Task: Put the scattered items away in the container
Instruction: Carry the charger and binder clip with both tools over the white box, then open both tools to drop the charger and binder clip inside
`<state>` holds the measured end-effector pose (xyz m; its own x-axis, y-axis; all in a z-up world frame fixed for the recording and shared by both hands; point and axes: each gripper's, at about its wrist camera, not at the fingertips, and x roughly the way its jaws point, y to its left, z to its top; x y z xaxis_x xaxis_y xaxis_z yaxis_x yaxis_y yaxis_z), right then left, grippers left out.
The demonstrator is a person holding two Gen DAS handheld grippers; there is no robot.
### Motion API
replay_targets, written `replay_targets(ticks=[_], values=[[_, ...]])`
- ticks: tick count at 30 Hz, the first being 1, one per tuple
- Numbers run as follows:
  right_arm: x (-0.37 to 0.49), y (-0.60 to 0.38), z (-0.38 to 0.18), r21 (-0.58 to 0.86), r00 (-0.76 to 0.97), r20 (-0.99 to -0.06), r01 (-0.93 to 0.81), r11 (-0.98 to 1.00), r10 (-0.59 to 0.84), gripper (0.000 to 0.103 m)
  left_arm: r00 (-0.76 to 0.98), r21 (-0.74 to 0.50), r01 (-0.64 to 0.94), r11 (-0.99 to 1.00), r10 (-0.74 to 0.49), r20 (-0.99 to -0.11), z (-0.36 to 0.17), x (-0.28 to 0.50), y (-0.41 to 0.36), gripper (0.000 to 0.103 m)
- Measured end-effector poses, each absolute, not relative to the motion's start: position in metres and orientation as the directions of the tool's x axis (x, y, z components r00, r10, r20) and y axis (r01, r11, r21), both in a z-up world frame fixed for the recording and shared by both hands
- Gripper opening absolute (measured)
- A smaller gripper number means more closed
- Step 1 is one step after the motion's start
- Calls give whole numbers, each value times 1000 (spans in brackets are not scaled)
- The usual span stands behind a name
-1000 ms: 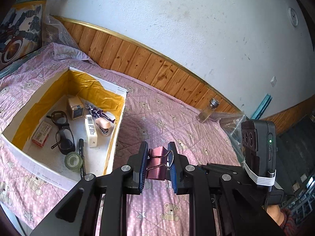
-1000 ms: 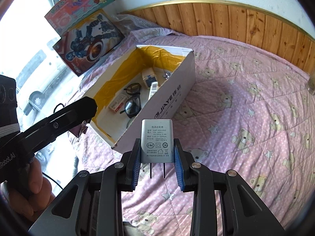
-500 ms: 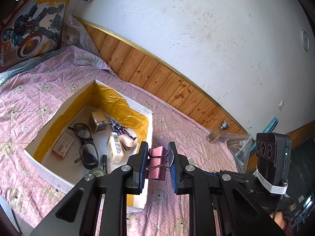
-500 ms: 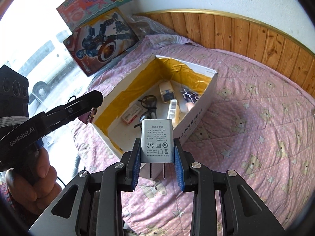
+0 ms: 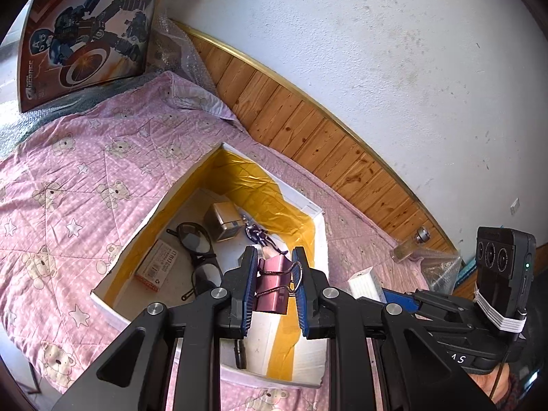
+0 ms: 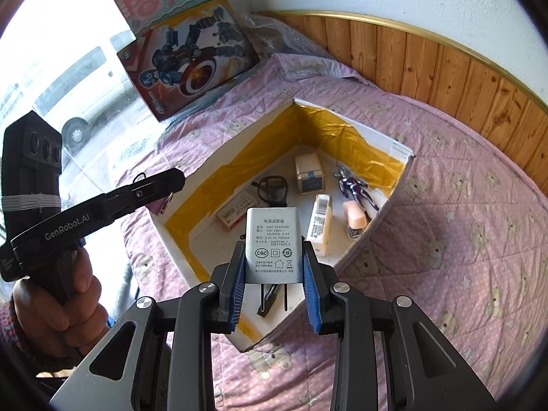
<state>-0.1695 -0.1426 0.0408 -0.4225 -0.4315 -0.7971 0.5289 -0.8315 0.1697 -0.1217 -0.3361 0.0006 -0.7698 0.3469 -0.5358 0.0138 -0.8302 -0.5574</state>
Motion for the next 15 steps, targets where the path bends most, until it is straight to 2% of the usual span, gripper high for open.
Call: replay_targets(ticks=[15], values=[[-242,-183,23,98,-370,-855,575,-812,-364,31,-649,-462,42,-886,328,-687,-38,-154,-339,21]])
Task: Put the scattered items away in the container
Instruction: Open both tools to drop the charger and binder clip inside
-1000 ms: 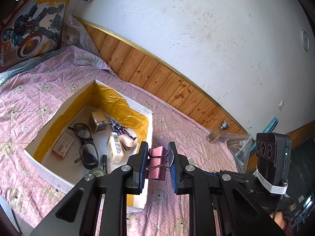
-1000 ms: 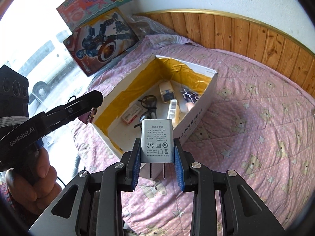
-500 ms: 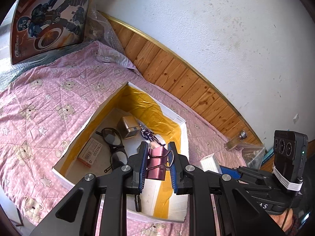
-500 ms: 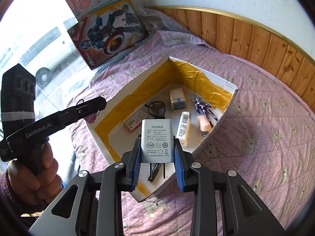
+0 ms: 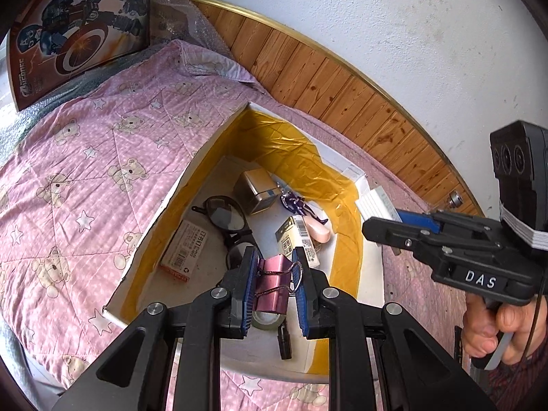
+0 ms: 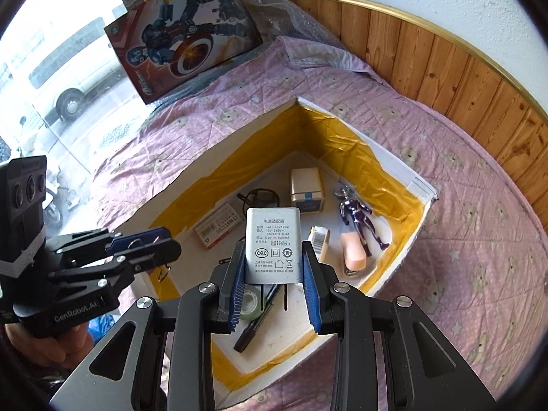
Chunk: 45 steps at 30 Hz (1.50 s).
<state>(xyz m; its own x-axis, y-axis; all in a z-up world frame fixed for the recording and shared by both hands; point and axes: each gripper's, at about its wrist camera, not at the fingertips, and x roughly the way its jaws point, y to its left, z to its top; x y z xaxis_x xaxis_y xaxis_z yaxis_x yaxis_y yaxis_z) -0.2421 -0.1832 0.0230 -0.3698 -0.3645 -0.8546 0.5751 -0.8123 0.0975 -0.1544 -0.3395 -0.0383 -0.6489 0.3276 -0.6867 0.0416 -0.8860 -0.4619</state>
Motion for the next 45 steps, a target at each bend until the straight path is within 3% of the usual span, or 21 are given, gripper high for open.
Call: replay_targets(ticks=[10,20,24,45], values=[[-299,-197,-2,100,-320,-891,554,-826,-323,31,-576,-437,80,-896,317,-754,-68,-169,-345,21],[-337,-210,-23,55,-329,-902,554,-831,-279,33,-569,-411,80,-908,297,-767,-74,-176,-347,24],[-349,-208,-28,57,-332,-904,531,-845,-269,38,-587,-392,78,-917,275,-761,-70,-174,-350,45],[-339,-198,-34,102,-266,-922,533,-840,-281,39,-606,-473,114,-874,316,-730,-58,-163,-368,45]])
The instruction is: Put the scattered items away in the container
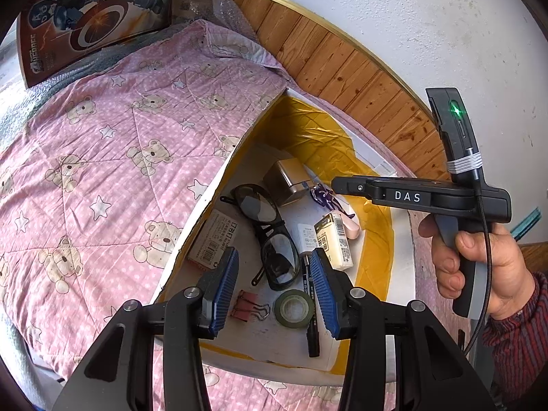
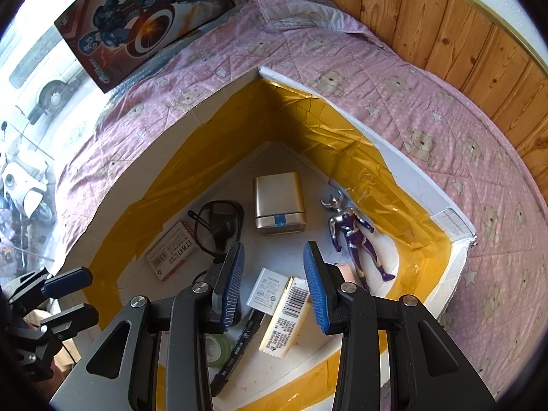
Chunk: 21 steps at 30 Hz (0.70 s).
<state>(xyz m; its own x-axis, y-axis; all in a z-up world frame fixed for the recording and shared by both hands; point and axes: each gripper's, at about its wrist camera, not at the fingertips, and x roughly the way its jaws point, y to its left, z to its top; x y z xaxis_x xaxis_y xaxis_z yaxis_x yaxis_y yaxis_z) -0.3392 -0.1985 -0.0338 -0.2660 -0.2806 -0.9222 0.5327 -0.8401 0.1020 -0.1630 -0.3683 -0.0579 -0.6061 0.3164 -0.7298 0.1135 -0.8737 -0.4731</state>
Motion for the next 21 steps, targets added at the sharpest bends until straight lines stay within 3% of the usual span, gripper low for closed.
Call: replay_targets(ticks=[10,21], values=[[-319,-192,-26,82,-267,-926,549,-832,-267,39,-607,-442,94,-892,301,-736,-49,-153,-359,48],[-251,-179,-9,-22,-326,-926,555,-831,-193,50,-626,-378,22,-926,282,-727,-27,-140,-334,49]])
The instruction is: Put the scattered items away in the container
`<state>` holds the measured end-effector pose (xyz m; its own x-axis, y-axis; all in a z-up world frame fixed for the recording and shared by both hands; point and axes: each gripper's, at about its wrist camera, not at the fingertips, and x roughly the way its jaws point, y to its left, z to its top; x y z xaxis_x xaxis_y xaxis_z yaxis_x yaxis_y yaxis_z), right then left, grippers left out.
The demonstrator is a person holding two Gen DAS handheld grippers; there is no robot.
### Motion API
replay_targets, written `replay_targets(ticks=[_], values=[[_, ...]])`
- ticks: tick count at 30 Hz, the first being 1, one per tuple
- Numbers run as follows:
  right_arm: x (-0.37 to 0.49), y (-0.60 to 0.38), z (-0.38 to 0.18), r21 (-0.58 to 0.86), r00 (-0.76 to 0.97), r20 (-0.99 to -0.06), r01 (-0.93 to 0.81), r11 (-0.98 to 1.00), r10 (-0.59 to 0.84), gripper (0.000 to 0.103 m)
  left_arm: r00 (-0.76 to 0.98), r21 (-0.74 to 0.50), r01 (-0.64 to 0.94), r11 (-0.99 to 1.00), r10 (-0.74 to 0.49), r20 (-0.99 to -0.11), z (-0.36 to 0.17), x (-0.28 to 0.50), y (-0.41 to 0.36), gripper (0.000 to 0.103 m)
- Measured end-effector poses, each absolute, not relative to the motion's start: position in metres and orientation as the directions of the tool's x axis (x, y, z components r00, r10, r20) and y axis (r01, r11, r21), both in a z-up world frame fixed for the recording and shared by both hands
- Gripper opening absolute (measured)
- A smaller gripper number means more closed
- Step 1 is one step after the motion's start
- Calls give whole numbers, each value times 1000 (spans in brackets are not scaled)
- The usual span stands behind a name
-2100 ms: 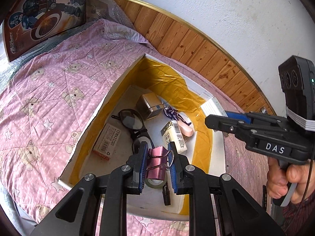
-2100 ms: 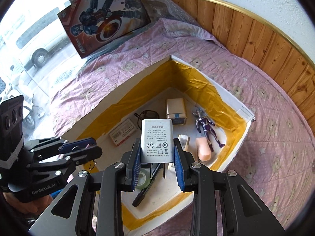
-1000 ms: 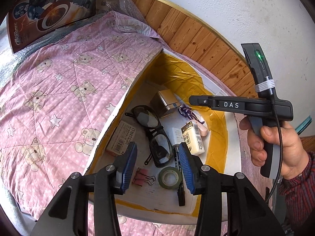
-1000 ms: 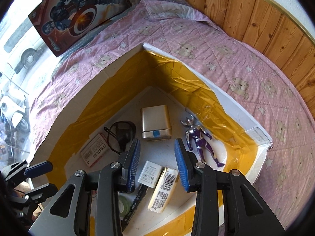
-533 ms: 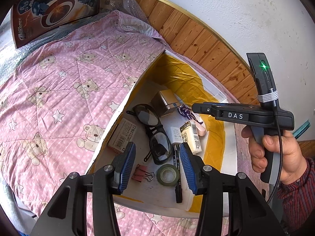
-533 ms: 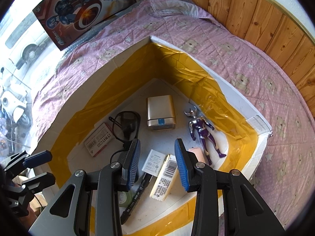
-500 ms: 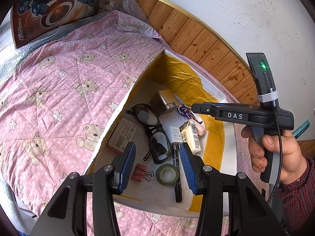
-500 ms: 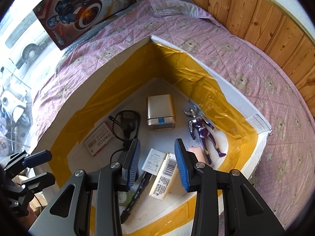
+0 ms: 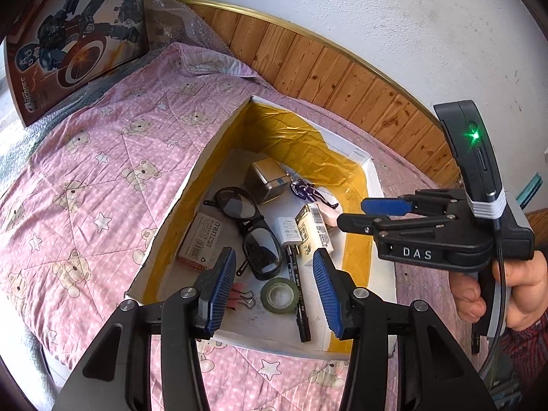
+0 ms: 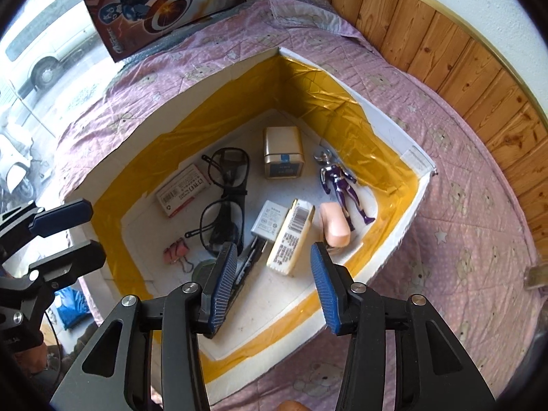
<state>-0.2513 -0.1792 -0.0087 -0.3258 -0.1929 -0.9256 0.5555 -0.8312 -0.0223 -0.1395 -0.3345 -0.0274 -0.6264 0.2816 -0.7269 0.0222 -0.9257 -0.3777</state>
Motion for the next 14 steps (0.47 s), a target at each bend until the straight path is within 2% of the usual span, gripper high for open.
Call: replay_targets(ticks=[5,9,14], values=[[-225,-166,-9,32,-306,-925,527,-849,-225,55,-634,-366,-7,-931,287,-718,-20,-132,-324,49],[-210,-159,-6,92,-294,-915,515,-852,-276,55,-635,-360,-20,-933,290,-716,-16,-125,-318,49],[-197,-161,4,76,-316,-907,531,-844,-280,55,-630,-362,-20,-932,293,-719,-15,-118,-314,49]])
